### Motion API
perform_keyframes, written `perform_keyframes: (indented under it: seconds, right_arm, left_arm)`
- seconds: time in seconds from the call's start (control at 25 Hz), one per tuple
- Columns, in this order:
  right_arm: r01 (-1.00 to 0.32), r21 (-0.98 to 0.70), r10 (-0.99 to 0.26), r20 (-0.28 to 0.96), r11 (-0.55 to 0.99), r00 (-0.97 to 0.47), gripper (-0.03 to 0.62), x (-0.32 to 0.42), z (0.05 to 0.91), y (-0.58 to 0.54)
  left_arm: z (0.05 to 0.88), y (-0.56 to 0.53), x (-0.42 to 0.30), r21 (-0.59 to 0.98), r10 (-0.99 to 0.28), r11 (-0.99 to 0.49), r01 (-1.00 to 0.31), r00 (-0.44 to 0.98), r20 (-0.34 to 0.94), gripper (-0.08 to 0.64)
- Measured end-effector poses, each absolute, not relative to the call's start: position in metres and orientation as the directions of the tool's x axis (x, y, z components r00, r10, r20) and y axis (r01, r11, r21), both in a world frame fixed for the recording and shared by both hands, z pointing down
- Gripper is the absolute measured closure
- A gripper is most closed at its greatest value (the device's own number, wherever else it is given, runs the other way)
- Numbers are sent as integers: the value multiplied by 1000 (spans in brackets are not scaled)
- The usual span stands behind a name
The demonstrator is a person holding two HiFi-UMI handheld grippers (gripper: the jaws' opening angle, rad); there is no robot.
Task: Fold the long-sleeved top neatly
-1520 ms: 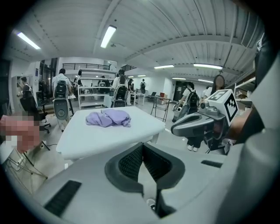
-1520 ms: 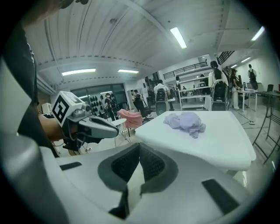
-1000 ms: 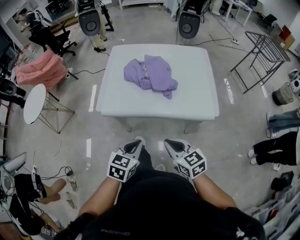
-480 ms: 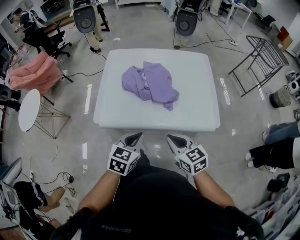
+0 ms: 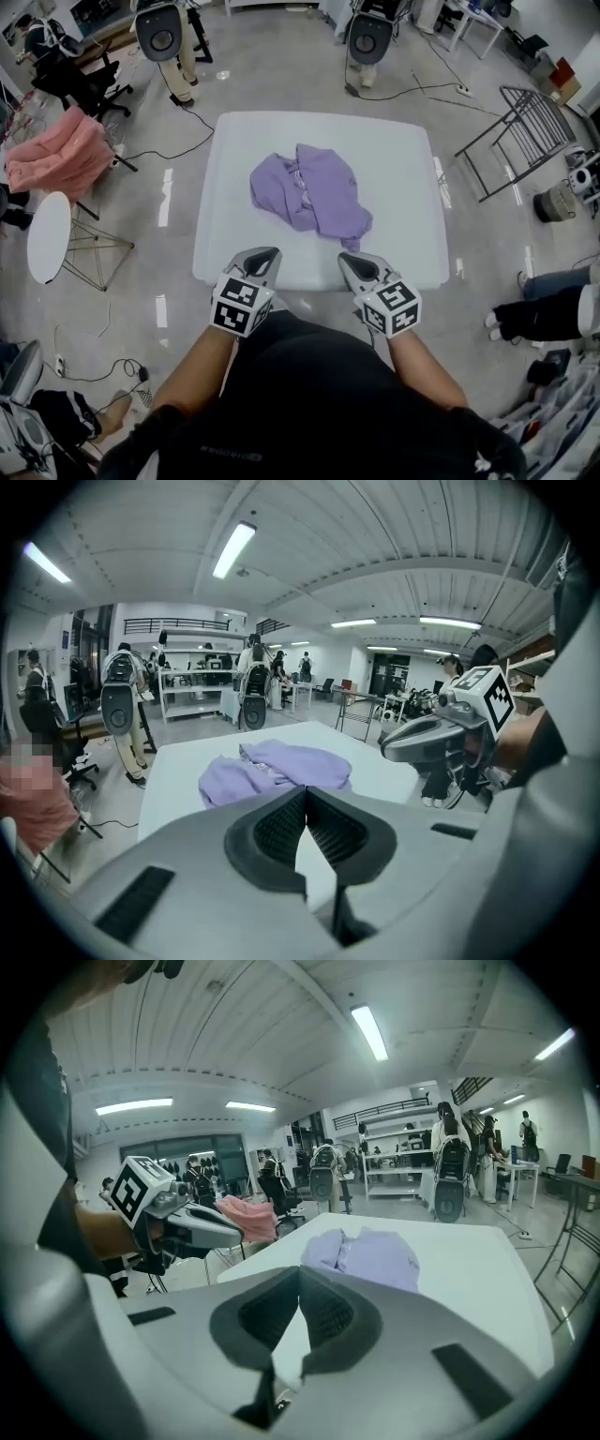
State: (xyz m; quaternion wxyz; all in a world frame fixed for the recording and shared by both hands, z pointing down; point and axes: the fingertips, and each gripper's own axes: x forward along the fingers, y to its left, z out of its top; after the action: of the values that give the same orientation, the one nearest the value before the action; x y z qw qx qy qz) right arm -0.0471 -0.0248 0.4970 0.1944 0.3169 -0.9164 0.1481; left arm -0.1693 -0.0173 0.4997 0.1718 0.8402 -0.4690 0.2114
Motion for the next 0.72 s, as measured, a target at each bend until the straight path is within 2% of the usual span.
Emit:
perform_keyframes:
  seconds: [0.36, 0.72]
  right_arm:
    - [-674, -113, -553, 482, 730, -680, 588, -88, 517, -85]
    - [-669, -38, -546, 546, 742, -636, 588, -108, 513, -150]
  left_arm:
    - [528, -71, -209, 80, -667, -556, -828, 501, 551, 555]
    - [529, -95, -232, 108, -663, -509, -854, 469, 584, 555]
